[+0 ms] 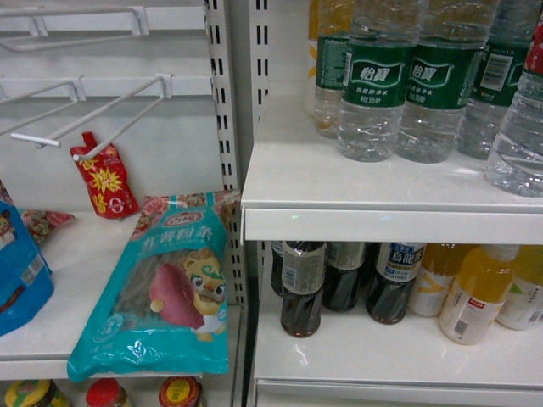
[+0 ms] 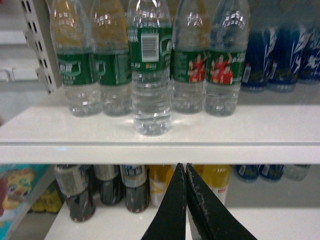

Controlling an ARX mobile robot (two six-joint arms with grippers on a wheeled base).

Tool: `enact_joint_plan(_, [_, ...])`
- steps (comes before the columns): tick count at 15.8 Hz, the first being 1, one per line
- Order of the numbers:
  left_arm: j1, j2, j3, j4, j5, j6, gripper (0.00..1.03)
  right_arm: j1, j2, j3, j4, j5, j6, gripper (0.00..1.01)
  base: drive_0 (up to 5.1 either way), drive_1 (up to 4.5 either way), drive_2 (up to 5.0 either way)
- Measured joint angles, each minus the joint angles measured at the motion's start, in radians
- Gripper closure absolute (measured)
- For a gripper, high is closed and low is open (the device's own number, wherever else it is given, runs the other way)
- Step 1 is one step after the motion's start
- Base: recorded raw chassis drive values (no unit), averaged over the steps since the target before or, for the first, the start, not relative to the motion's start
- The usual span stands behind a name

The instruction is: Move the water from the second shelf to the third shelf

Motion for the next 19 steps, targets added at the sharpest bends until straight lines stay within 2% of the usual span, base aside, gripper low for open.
enact_joint_plan(1, [0.0,0.0,0.0,0.0,-0.001,0.0,0.05,0.0,-0.001,-0.001,-0.029,0.0,0.0,0.99,0.0,0.0,0.0])
enact_joint_plan(4, [0.0,0.0,0.0,0.0,0.0,0.0,0.05,0.0,-0.001,-0.001,-0.019,0.001,0.0,0.99,0.0,0.0,0.0])
enact_joint_plan(7, [0.0,0.0,0.0,0.0,0.0,0.0,0.05,0.0,-0.001,-0.001,-0.019,0.001,0.0,0.61,0.0,0.0,0.0])
enact_joint_plan(11, [0.0,0.0,0.0,0.0,0.0,0.0,0.05,0.0,-0.001,-0.001,-0.019,0.001,0.0,0.02,0.0,0.0,0.0])
enact_joint_plan(19, [0.0,0.0,0.0,0.002,0.0,0.0,0.05,0.0,-0.001,-0.001,-0.016,0.001,0.0,0.03,0.0,0.0,0.0])
